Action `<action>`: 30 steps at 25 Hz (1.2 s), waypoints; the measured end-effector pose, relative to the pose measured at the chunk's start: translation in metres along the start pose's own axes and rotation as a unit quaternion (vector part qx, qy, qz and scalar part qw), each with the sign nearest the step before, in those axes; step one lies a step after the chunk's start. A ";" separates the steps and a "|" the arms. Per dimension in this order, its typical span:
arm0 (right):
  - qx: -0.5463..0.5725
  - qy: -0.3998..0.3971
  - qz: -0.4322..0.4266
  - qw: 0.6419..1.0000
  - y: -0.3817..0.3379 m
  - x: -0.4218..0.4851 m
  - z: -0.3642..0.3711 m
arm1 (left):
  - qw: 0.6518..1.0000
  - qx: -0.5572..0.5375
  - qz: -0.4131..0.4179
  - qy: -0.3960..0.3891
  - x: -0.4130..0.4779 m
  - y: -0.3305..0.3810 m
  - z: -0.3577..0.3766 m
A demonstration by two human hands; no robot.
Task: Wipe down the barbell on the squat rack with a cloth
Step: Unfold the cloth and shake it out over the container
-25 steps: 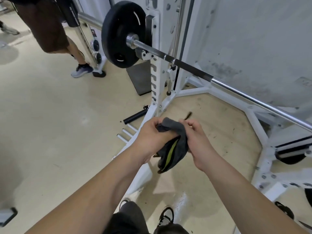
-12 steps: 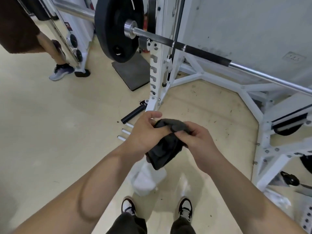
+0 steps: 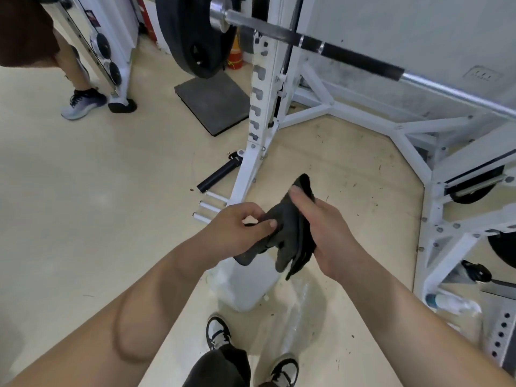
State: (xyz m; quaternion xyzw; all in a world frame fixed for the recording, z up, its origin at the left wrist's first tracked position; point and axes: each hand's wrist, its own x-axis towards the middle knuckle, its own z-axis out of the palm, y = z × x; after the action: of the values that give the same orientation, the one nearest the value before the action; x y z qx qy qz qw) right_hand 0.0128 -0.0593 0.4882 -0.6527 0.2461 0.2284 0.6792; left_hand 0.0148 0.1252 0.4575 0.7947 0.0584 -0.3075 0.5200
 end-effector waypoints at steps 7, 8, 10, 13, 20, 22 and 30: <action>-0.005 0.076 -0.052 0.996 0.134 0.117 -0.035 | 0.976 0.106 0.161 0.105 0.101 -0.128 0.055; -0.008 0.084 -0.059 0.995 0.156 0.136 -0.040 | 0.970 0.061 0.203 0.116 0.118 -0.147 0.063; 0.000 0.090 -0.078 0.993 0.200 0.175 -0.044 | 0.966 0.006 0.229 0.121 0.154 -0.189 0.080; 0.066 0.080 -0.100 0.990 0.249 0.225 -0.050 | 0.977 -0.011 0.203 0.065 0.200 -0.237 0.096; 0.159 0.057 -0.169 0.971 0.317 0.311 -0.061 | 0.979 0.187 0.084 -0.020 0.267 -0.349 0.093; 0.128 0.057 -0.198 0.970 0.325 0.321 -0.067 | 0.994 0.070 0.076 0.030 0.262 -0.367 0.088; -0.072 0.057 -0.208 0.974 0.352 0.312 -0.074 | 0.991 -0.125 0.045 0.035 0.227 -0.357 0.082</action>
State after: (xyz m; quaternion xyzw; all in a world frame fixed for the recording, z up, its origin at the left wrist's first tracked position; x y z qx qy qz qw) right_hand 0.0298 -0.1209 0.0161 -0.7487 0.1259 0.0617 0.6479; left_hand 0.0148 0.1644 0.0286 0.7354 0.0785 -0.2465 0.6263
